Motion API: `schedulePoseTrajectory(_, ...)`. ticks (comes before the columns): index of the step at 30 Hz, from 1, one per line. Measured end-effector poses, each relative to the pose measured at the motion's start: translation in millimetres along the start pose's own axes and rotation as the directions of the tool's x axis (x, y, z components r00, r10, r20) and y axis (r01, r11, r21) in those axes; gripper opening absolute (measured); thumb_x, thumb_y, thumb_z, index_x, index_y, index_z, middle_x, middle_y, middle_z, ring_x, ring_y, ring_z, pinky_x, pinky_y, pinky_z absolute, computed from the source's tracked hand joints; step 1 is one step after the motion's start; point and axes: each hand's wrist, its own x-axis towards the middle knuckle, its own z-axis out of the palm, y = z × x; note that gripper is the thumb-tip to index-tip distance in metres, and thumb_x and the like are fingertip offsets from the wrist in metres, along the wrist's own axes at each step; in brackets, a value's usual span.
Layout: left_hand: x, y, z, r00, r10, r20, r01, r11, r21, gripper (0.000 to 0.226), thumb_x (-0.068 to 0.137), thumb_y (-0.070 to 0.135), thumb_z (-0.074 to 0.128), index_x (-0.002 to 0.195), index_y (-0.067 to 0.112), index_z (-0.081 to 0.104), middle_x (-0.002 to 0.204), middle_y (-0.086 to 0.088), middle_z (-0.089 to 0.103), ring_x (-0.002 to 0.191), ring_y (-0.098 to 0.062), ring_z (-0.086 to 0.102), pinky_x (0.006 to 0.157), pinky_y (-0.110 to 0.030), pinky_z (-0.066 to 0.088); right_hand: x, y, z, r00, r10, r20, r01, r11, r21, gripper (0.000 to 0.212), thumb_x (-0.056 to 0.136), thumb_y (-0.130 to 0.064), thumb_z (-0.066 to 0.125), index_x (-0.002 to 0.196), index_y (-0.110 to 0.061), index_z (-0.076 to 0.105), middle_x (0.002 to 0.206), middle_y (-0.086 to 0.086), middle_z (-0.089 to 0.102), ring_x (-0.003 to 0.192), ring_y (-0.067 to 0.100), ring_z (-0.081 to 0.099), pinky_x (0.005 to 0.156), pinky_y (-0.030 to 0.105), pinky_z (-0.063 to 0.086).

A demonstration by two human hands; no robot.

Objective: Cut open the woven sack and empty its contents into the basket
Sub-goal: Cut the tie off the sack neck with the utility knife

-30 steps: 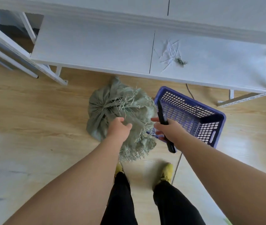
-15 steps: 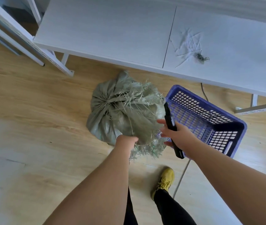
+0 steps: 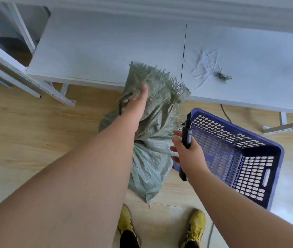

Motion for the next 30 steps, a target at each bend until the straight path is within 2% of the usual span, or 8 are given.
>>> schedulePoseTrajectory(2,3,-19,-8,0.990,0.126,0.065,-0.140,0.949,0.282,0.106,0.072,0.089,0.037,0.155,0.034,0.003,0.165,0.004,0.006,0.150,-0.029,0.013,0.117,-0.060,0.015,13,8,16,0.998,0.067,0.017,-0.068,0.993,0.092,0.027,0.099,-0.027,0.053,0.124,-0.034,0.059,0.093,-0.011,0.061,0.103,0.020,0.065,0.082,0.036,0.058)
schedulePoseTrajectory(5,23,-57,-15,0.947,0.261,0.185,-0.305,0.565,0.766,0.127,0.061,0.083,0.062,0.152,0.040,-0.014,0.164,0.007,-0.006,0.151,-0.024,0.001,0.115,-0.065,0.000,36,23,35,0.991,0.131,0.021,-0.133,0.964,0.229,0.029,0.099,-0.029,0.053,0.126,-0.040,0.054,0.096,-0.013,0.059,0.106,0.023,0.064,0.086,0.040,0.058)
schedulePoseTrajectory(8,52,-97,-8,0.926,0.326,0.189,-0.299,0.333,0.894,0.138,0.061,0.066,0.079,0.150,0.036,-0.022,0.162,0.003,-0.017,0.150,-0.026,-0.010,0.111,-0.068,-0.004,54,53,49,0.998,0.046,-0.049,-0.040,0.992,0.120,0.030,0.097,-0.033,0.054,0.125,-0.043,0.055,0.090,-0.012,0.062,0.088,0.020,0.066,0.086,0.047,0.057)
schedulePoseTrajectory(12,88,-127,6,0.844,0.534,-0.045,-0.309,0.553,0.774,0.082,0.088,0.035,0.069,0.153,0.023,0.020,0.154,-0.008,0.030,0.140,-0.030,0.034,0.106,-0.050,0.038,74,105,58,0.991,-0.111,-0.075,0.095,0.976,-0.194,0.026,0.090,-0.041,0.062,0.116,-0.042,0.058,0.099,-0.002,0.063,0.090,0.022,0.062,0.087,0.045,0.052)
schedulePoseTrajectory(16,120,-133,11,0.869,0.435,-0.237,-0.215,0.761,0.612,0.045,0.100,0.039,0.047,0.133,0.008,0.046,0.129,-0.017,0.059,0.117,-0.037,0.056,0.090,-0.041,0.045,97,131,65,0.976,-0.219,-0.006,0.191,0.864,-0.466,0.061,0.082,-0.033,0.076,0.137,-0.026,0.051,0.130,-0.002,0.043,0.111,0.015,0.050,0.087,0.022,0.035)
schedulePoseTrajectory(24,162,-123,1,0.961,0.183,-0.209,-0.114,0.946,0.303,0.060,0.102,0.043,0.042,0.147,0.003,0.035,0.139,-0.014,0.048,0.116,-0.035,0.053,0.080,-0.039,0.045,178,96,75,0.942,-0.337,0.000,0.332,0.929,-0.164,0.029,0.080,-0.029,0.077,0.107,-0.029,0.067,0.089,-0.004,0.071,0.072,0.013,0.065,0.070,0.029,0.050)
schedulePoseTrajectory(27,172,-121,6,0.944,0.239,-0.226,-0.201,0.963,0.177,0.064,0.100,0.043,0.048,0.149,0.007,0.029,0.126,-0.009,0.053,0.100,-0.029,0.055,0.081,-0.039,0.045,203,80,80,0.944,-0.327,0.032,0.326,0.945,0.036,0.017,0.082,-0.018,0.076,0.097,-0.021,0.068,0.072,-0.001,0.066,0.050,0.009,0.057,0.056,0.025,0.049)
schedulePoseTrajectory(30,175,-122,11,0.861,0.406,-0.307,-0.344,0.909,0.235,0.071,0.095,0.044,0.056,0.150,0.010,0.025,0.147,-0.009,0.041,0.117,-0.029,0.051,0.081,-0.035,0.041,218,77,81,0.929,-0.370,-0.023,0.371,0.928,0.044,0.014,0.081,-0.015,0.077,0.084,-0.019,0.064,0.065,0.000,0.061,0.052,0.012,0.054,0.057,0.027,0.048)
